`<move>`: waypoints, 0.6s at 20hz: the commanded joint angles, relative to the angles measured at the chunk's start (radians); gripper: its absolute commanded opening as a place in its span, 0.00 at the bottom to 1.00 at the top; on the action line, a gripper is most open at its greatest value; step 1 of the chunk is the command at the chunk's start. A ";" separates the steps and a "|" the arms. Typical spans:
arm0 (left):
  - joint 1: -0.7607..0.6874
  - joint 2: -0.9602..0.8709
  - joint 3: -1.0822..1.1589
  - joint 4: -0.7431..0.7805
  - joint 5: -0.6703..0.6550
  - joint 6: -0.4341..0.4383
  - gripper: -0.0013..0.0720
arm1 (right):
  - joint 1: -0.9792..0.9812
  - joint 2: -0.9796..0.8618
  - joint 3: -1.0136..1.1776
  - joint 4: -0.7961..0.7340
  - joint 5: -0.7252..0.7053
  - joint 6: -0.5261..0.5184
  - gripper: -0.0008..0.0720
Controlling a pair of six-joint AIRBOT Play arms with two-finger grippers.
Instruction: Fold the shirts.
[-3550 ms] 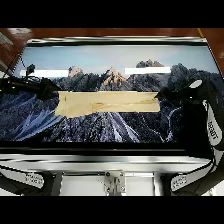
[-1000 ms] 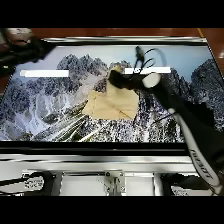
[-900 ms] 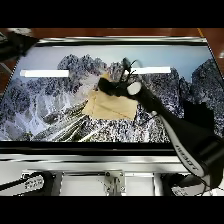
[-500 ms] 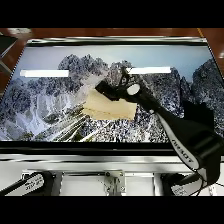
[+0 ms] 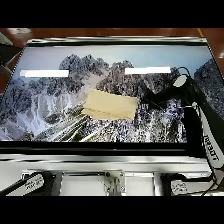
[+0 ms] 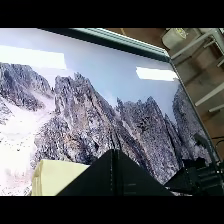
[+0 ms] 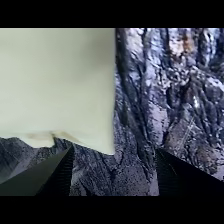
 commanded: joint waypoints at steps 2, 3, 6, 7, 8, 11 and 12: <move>-0.034 0.001 -0.007 0.003 -0.002 0.000 0.07 | 0.000 -0.094 -0.073 0.207 -0.112 -0.098 0.88; -0.046 0.001 -0.007 0.003 -0.002 -0.001 0.07 | 0.011 -0.119 -0.073 0.273 -0.132 -0.141 0.88; -0.094 0.001 -0.007 0.003 -0.002 -0.001 0.07 | 0.041 -0.164 -0.073 0.372 -0.203 -0.184 0.88; -0.111 0.002 -0.007 0.003 -0.002 -0.001 0.07 | 0.046 -0.174 -0.073 0.383 -0.217 -0.179 0.88; -0.130 0.002 -0.007 0.003 -0.002 -0.001 0.07 | 0.049 -0.182 -0.073 0.396 -0.220 -0.169 0.88; -0.173 0.002 -0.007 0.003 0.002 -0.001 0.07 | 0.049 -0.196 -0.073 0.415 -0.223 -0.135 0.63; -0.180 0.002 -0.007 0.003 0.002 -0.001 0.07 | 0.049 -0.197 -0.073 0.421 -0.222 -0.131 0.52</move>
